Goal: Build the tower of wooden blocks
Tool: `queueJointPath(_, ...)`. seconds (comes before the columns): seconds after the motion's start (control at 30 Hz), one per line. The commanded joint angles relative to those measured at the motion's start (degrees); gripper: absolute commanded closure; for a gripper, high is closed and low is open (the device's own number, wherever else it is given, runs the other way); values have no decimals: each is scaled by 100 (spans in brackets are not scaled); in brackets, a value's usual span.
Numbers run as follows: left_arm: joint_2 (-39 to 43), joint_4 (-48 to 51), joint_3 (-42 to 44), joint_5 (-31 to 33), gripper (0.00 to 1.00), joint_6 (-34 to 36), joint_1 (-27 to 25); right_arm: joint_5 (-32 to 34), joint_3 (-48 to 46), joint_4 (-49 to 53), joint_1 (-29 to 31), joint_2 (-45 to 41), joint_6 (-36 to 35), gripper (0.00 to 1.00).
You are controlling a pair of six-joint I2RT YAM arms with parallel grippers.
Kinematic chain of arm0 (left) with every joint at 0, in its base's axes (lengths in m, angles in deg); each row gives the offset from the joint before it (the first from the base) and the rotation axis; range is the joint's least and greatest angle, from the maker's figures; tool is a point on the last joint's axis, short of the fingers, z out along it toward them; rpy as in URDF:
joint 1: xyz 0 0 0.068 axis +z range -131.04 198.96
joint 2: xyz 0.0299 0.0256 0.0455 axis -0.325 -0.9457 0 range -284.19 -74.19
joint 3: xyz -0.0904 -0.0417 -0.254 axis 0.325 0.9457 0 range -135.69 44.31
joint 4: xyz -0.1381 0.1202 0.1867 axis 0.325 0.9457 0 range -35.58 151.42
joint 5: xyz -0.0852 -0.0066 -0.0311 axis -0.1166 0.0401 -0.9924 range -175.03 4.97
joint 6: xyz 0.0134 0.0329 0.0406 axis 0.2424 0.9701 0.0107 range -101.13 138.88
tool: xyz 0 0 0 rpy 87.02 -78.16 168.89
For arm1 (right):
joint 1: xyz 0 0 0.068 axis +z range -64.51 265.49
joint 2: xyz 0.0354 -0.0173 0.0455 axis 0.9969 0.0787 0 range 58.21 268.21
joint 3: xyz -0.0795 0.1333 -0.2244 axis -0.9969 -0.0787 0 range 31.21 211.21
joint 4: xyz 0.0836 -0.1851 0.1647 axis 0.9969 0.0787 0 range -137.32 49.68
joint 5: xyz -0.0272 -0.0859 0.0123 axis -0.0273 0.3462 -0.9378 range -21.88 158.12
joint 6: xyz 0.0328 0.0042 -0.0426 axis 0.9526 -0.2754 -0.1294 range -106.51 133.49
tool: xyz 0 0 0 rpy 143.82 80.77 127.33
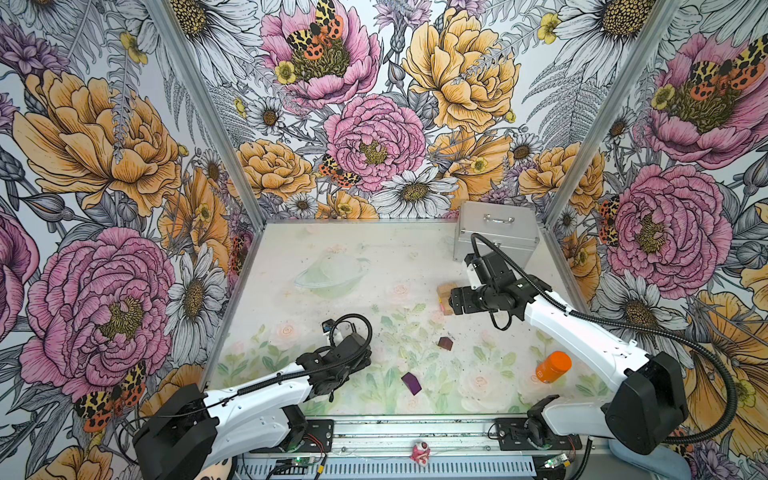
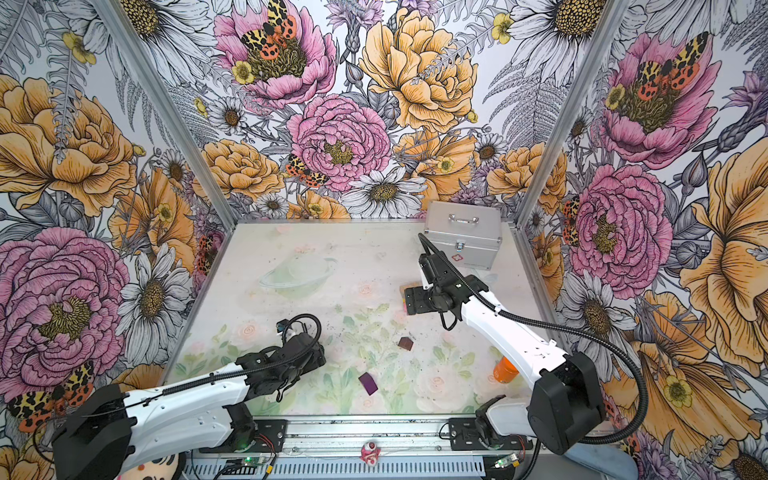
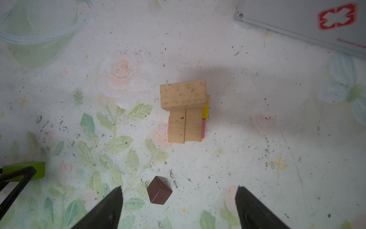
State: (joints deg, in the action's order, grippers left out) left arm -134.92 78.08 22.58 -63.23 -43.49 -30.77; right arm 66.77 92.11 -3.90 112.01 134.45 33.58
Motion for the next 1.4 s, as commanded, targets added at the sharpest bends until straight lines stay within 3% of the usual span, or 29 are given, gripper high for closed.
queueJointPath(0.0,-277,-436,-296,-185,16,222,7,-39,-74,-123,-67,-228,-8,9)
queueJointPath(0.5,-1435,-967,-1083,-431,17,524,-105,-77,-246,-114,-193,-439,21,9)
queueJointPath(0.8,-1582,-1118,-1113,-440,18,323,-481,-95,-216,-106,-240,-433,34,9)
queueJointPath(1.13,-1277,-1101,-1114,-357,19,260,-729,-182,-193,-18,-241,-427,39,9)
queueJointPath(1.37,-356,-573,-990,-86,18,255,-821,-41,-125,54,-125,-433,222,9)
